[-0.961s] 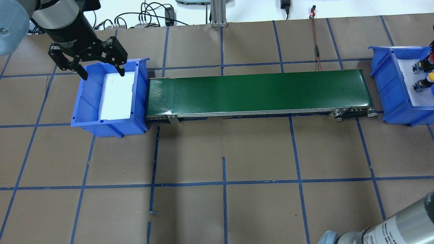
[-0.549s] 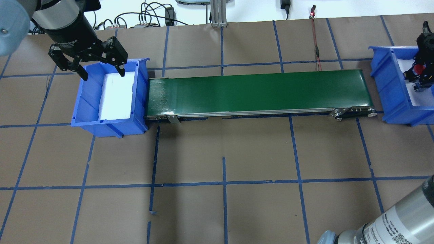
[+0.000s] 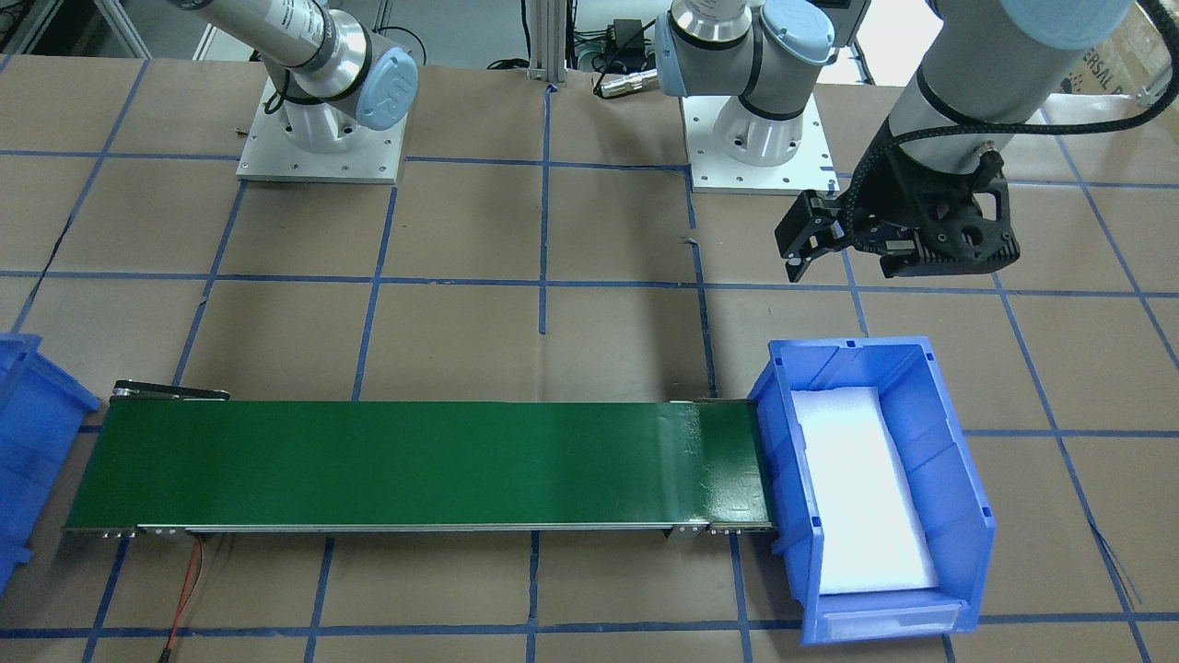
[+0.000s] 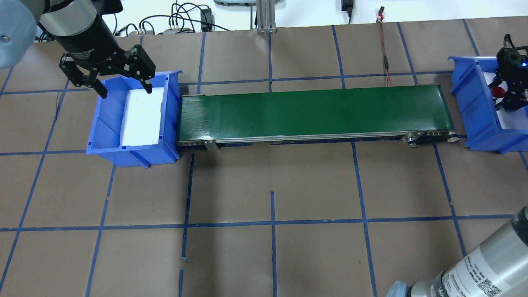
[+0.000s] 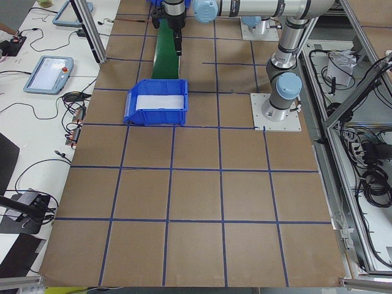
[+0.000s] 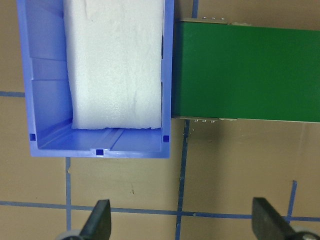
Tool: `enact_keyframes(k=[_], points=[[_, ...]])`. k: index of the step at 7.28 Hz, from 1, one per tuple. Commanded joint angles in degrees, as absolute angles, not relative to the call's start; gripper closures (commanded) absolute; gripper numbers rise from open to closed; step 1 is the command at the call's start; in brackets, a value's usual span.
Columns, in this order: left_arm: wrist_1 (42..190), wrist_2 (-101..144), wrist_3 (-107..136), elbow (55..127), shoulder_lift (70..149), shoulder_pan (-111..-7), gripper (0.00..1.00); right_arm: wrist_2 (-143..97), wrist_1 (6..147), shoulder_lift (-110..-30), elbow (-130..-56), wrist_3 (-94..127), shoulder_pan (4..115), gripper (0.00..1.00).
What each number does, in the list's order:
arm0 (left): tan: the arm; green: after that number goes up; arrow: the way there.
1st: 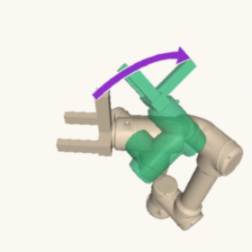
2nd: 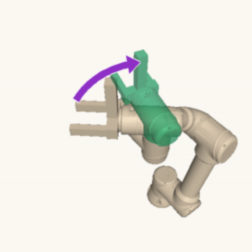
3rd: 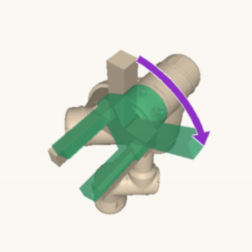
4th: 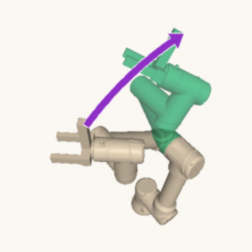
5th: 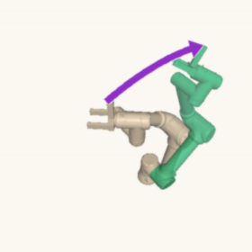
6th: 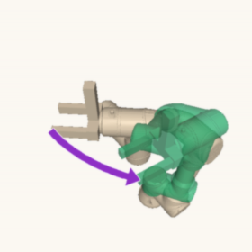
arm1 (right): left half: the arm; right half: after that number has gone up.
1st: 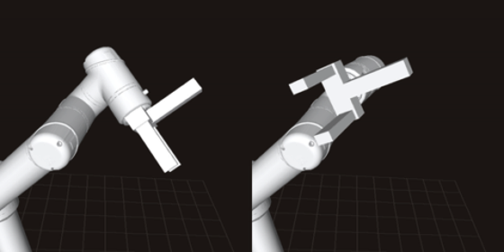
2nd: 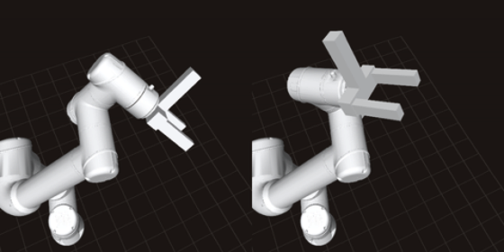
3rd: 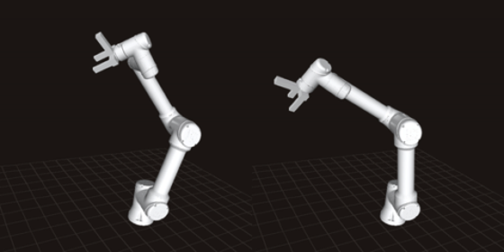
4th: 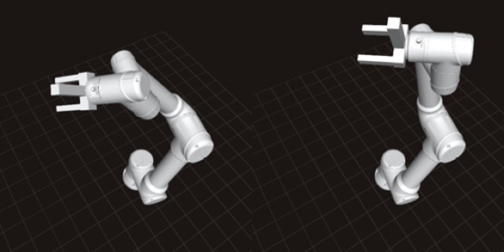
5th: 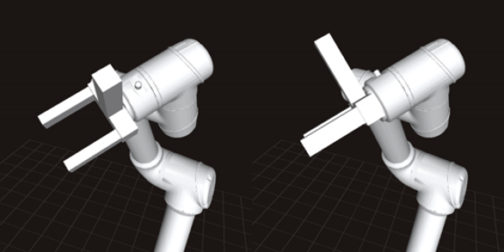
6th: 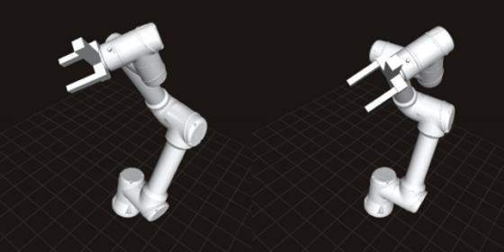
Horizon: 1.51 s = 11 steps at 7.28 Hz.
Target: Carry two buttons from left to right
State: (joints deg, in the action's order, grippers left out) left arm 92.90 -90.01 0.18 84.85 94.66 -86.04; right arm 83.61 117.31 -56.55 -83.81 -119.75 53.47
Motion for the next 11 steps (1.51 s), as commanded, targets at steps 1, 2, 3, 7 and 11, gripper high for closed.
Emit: enact_keyframes(k=[1,2,3,7,11], points=[[92.9,-90.1,0.2,84.9,94.7,-86.0,0.0,85.0,110.2,-60.7,-81.1,-117.7,56.0,0.0],[92.9,-90.1,0.2,84.8,94.7,-86.0,0.0,86.5,103.9,-64.4,-79.0,-114.0,56.5,0.0],[92.9,-90.1,0.2,84.8,94.7,-86.0,0.0,88.4,99.1,-68.4,-78.3,-109.4,58.2,0.0],[92.9,-90.1,0.1,84.9,94.6,-86.0,0.0,92.3,92.3,-80.5,-78.1,-92.6,71.9,0.0],[92.9,-90.1,-0.2,84.9,94.5,-86.0,0.0,92.1,93.2,-80.2,-76.3,-53.7,88.6,0.0]])
